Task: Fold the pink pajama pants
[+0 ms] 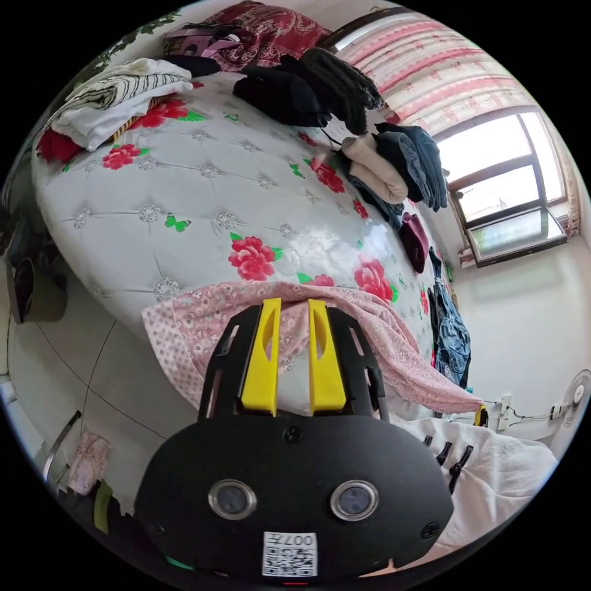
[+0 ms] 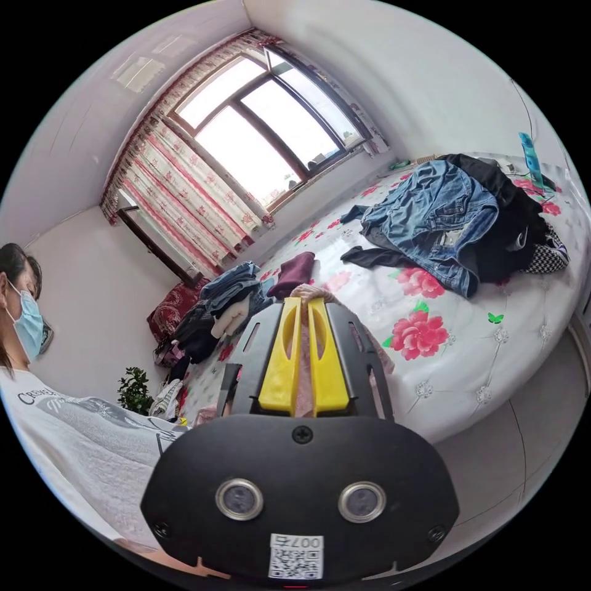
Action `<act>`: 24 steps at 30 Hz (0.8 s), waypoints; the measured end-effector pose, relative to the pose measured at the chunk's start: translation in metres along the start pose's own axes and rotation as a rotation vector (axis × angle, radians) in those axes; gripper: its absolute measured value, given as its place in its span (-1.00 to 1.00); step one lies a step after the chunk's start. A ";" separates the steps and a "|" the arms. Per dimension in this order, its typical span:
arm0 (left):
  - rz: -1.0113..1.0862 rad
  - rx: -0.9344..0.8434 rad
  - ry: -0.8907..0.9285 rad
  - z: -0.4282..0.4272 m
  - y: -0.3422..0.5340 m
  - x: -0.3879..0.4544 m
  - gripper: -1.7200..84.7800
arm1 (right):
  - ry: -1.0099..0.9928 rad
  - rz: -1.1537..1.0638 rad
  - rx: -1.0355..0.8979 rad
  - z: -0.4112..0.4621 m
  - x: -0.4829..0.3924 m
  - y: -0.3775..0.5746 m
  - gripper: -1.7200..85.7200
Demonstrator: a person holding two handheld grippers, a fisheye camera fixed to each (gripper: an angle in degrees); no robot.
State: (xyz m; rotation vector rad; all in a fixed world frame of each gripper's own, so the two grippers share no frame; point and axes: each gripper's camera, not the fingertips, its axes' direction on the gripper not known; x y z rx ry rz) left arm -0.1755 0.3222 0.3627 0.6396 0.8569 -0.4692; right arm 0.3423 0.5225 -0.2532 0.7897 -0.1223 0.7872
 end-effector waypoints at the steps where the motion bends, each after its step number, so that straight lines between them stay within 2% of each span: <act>1: 0.038 -0.012 -0.019 0.002 0.000 0.011 -0.76 | -0.010 0.010 0.006 -0.002 0.001 0.001 -0.97; 8: 0.338 0.081 -0.261 0.022 -0.004 0.082 -0.62 | -0.007 -0.014 0.002 -0.007 -0.010 0.000 -0.97; 10: 0.484 -0.001 -0.244 0.044 -0.010 0.106 -0.61 | -0.013 -0.011 -0.002 -0.009 -0.011 -0.001 -0.97; 13: 0.628 -0.148 -0.321 0.078 -0.001 0.132 -0.65 | -0.021 -0.012 -0.002 -0.013 -0.014 -0.001 -0.97; 17: 0.631 -0.113 -0.300 0.072 0.014 0.144 -0.83 | -0.021 -0.009 -0.001 -0.018 -0.017 0.001 -0.97; 19: 0.608 -0.037 -0.328 0.054 0.026 0.151 -0.95 | -0.021 -0.007 0.000 -0.019 -0.019 0.001 -0.97; 24: 0.623 -0.051 -0.300 0.034 0.048 0.158 -0.98 | -0.028 -0.012 0.005 -0.020 -0.023 0.000 -0.97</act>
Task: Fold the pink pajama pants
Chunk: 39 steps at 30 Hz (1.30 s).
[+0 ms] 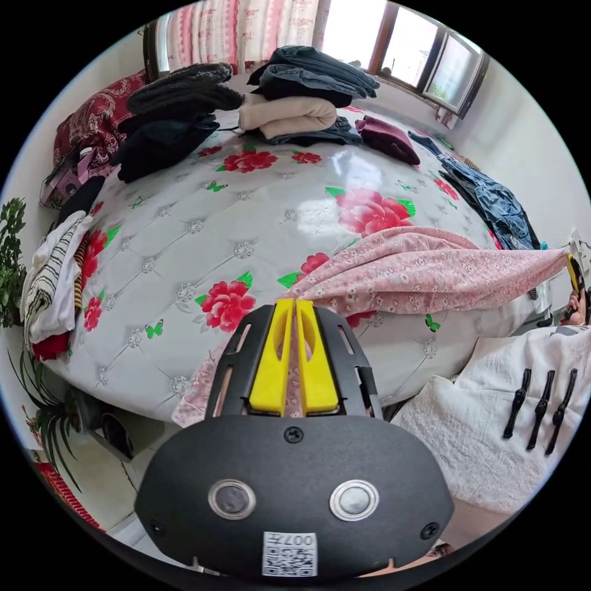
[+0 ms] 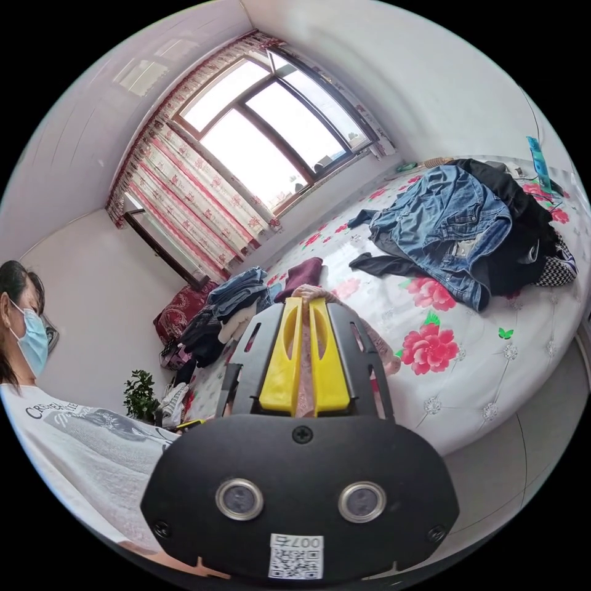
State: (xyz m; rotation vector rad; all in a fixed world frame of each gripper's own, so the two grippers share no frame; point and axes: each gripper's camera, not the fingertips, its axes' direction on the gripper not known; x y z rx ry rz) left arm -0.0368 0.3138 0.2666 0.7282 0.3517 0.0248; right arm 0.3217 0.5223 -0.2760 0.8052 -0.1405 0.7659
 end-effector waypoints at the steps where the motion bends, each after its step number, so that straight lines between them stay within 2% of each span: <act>1: -0.003 0.022 -0.005 -0.008 0.005 0.004 -0.98 | -0.002 0.000 0.003 0.001 -0.001 0.000 -0.97; 5: -0.076 0.125 -0.027 -0.048 0.018 0.010 -0.98 | -0.017 -0.003 0.020 -0.004 -0.010 -0.001 -0.97; 11: -0.169 0.423 -0.109 -0.163 0.036 0.019 -0.98 | -0.064 -0.124 0.155 -0.057 -0.047 -0.016 -0.97; 13: -0.186 0.596 -0.164 -0.220 0.046 0.030 -0.98 | -0.091 -0.180 0.213 -0.076 -0.063 -0.019 -0.97; 19: -0.158 0.934 -0.358 -0.331 0.057 0.078 -0.98 | -0.113 -0.321 0.393 -0.120 -0.107 -0.027 -0.96; 22: -0.101 0.986 -0.439 -0.340 0.039 0.097 -0.98 | -0.102 -0.286 0.402 -0.111 -0.103 -0.038 -0.96; 24: -0.015 0.945 -0.458 -0.322 0.008 0.101 -0.98 | -0.061 -0.243 0.348 -0.089 -0.093 -0.054 -0.96; 26: 0.027 0.871 -0.391 -0.287 -0.037 0.094 -0.98 | 0.010 -0.204 0.259 -0.043 -0.078 -0.084 -0.96; 28: 0.022 0.759 -0.237 -0.218 -0.118 0.078 -0.97 | 0.085 -0.200 0.209 0.000 -0.065 -0.112 -0.96; 29: -0.002 0.725 -0.227 -0.199 -0.140 0.076 -0.97 | 0.137 -0.176 0.175 0.033 -0.051 -0.134 -0.96; 32: -0.058 0.499 -0.233 -0.095 -0.249 0.069 -0.90 | 0.265 -0.052 0.074 0.118 0.003 -0.181 -0.95; 34: -0.150 0.233 -0.218 -0.020 -0.302 0.060 -0.87 | 0.330 0.006 -0.051 0.166 0.037 -0.192 -0.94; 37: -0.128 0.200 -0.183 0.029 -0.300 0.072 -0.87 | 0.370 0.071 -0.237 0.220 0.082 -0.174 -0.92; 39: -0.065 0.156 -0.174 0.060 -0.286 0.084 -0.86 | 0.365 0.069 -0.288 0.238 0.101 -0.148 -0.91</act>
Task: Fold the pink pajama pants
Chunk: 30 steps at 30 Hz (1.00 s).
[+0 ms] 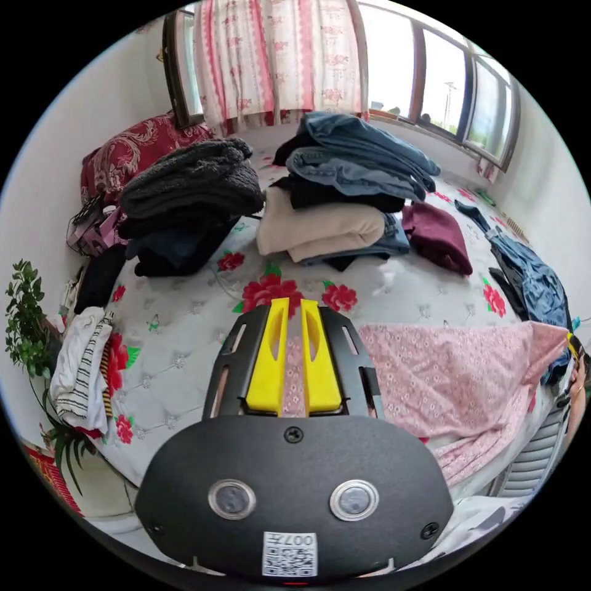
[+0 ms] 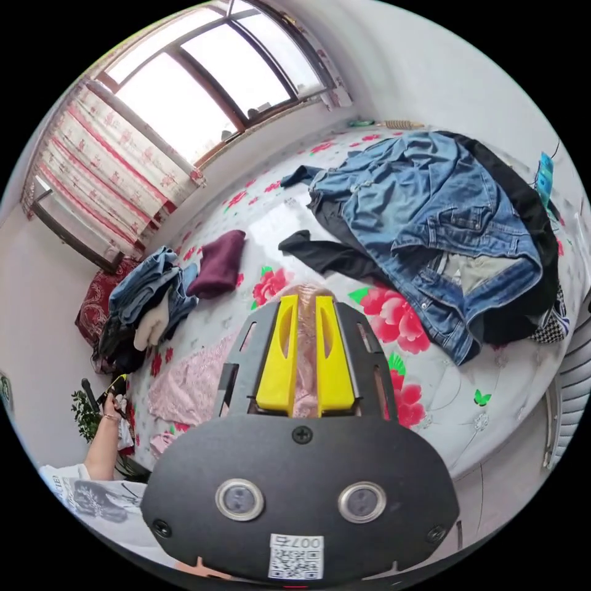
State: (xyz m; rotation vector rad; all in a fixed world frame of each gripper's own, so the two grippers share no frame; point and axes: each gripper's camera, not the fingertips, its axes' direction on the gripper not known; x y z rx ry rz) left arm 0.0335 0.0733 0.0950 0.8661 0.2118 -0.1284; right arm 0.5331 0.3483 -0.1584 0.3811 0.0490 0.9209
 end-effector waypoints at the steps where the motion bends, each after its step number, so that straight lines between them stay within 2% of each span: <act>1: 0.052 -0.042 -0.006 0.019 0.016 0.010 -0.86 | 0.004 -0.010 -0.049 0.019 0.008 0.013 -0.90; 5: 0.152 -0.195 -0.061 0.079 0.055 0.025 -0.87 | 0.073 -0.032 -0.190 0.072 0.027 0.047 -0.89; 10: 0.085 -0.390 -0.137 0.149 0.066 -0.006 -0.94 | 0.166 -0.134 -0.289 0.114 0.019 0.040 -0.87; 11: 0.072 -0.392 -0.139 0.150 0.065 -0.010 -0.95 | 0.168 -0.133 -0.305 0.121 0.017 0.032 -0.87; 14: -0.028 -0.254 -0.154 0.126 0.056 -0.036 -0.94 | 0.109 -0.144 -0.257 0.126 0.006 0.015 -0.86; 16: -0.146 -0.192 -0.088 0.113 0.057 -0.062 -0.85 | 0.077 -0.166 -0.243 0.133 -0.004 0.008 -0.85; 19: -0.215 -0.251 -0.004 0.137 0.065 -0.084 -0.76 | 0.082 -0.216 -0.321 0.165 -0.017 0.005 -0.85; 22: -0.217 -0.429 -0.009 0.186 0.068 -0.090 -0.73 | 0.105 -0.226 -0.441 0.201 -0.020 0.005 -0.84; 24: -0.249 -0.362 0.030 0.187 0.065 -0.095 -0.81 | 0.154 -0.233 -0.435 0.207 -0.021 0.006 -0.85; 27: -0.158 -0.369 0.019 0.193 0.050 -0.080 -0.93 | 0.165 -0.226 -0.435 0.209 -0.018 0.004 -0.84; 29: -0.094 -0.261 0.031 0.169 0.035 -0.071 -0.94 | 0.138 -0.212 -0.454 0.207 -0.014 -0.001 -0.83; 30: -0.054 -0.139 0.048 0.140 0.025 -0.068 -0.95 | 0.133 -0.210 -0.460 0.206 -0.013 -0.002 -0.83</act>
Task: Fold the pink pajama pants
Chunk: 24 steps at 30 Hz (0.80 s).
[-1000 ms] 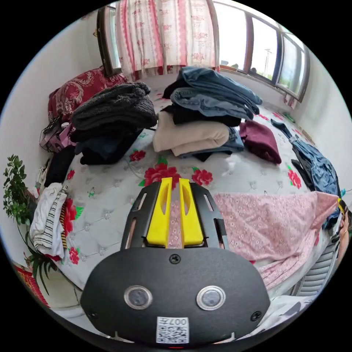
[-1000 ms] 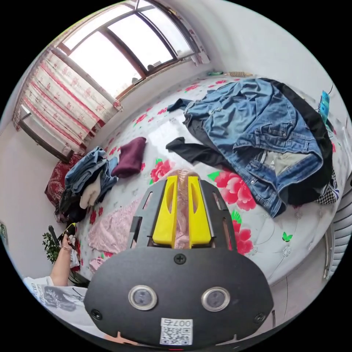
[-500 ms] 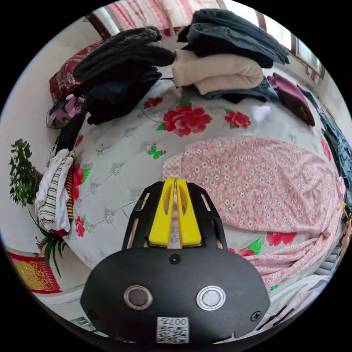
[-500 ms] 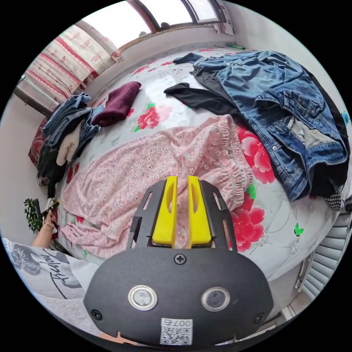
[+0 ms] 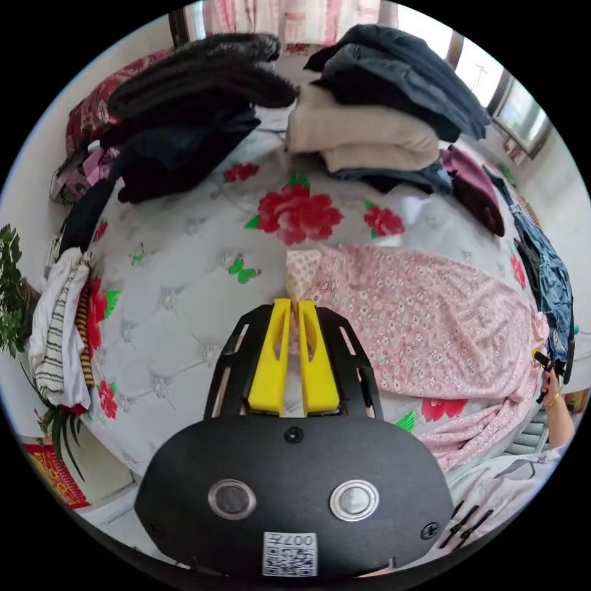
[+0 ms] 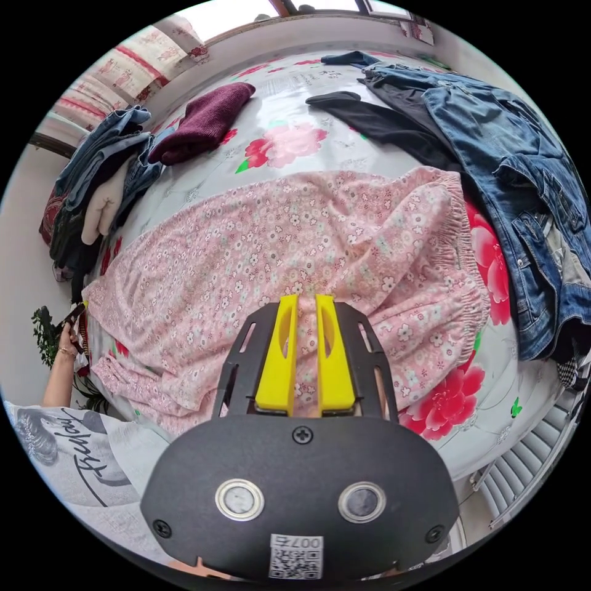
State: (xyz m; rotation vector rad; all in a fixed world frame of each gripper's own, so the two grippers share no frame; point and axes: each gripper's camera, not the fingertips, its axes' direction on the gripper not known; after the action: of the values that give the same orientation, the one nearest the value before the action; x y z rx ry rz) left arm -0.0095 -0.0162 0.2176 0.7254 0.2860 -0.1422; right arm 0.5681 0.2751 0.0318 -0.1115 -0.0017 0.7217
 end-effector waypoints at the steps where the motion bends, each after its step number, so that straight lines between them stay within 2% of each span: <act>1: 0.044 0.099 0.008 -0.030 -0.002 0.003 -0.95 | -0.004 0.003 -0.006 -0.001 0.002 0.000 -0.82; 3: 0.110 0.190 -0.033 -0.063 0.001 0.004 -0.95 | -0.002 0.005 -0.003 -0.002 0.004 0.001 -0.81; 5: 0.153 0.181 -0.102 -0.068 0.008 -0.001 -0.93 | -0.003 0.015 0.014 -0.003 0.006 0.004 -0.81; 8: 0.143 -0.004 -0.106 -0.012 0.027 -0.026 -0.86 | -0.021 0.028 0.019 -0.007 0.009 0.005 -0.80; 9: 0.060 -0.128 -0.105 0.014 0.036 -0.043 -0.84 | -0.031 0.028 0.014 -0.008 0.010 0.005 -0.80; 11: -0.091 -0.157 -0.119 0.021 0.049 -0.063 -0.85 | -0.064 0.012 0.014 -0.021 0.011 0.007 -0.80; 13: -0.113 -0.031 -0.040 0.002 0.062 -0.061 -0.85 | -0.046 -0.003 0.059 -0.037 0.012 0.014 -0.80; 14: -0.105 -0.023 -0.030 0.000 0.064 -0.057 -0.85 | -0.045 -0.009 0.078 -0.046 0.014 0.019 -0.80; 18: -0.019 -0.078 -0.013 -0.002 0.081 -0.014 -0.85 | -0.050 0.025 0.111 -0.069 0.030 0.048 -0.80; 21: 0.006 -0.104 0.003 -0.014 0.118 0.005 -0.83 | -0.058 0.135 0.161 -0.088 0.060 0.089 -0.79; 24: 0.090 -0.088 0.195 -0.036 0.164 0.020 -0.69 | -0.062 0.266 0.212 -0.102 0.095 0.134 -0.78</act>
State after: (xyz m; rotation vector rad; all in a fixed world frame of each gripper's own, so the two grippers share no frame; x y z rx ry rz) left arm 0.0389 0.1290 0.2891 0.6640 0.4425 0.0266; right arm 0.5552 0.4272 -0.0872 0.1164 0.0309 0.9859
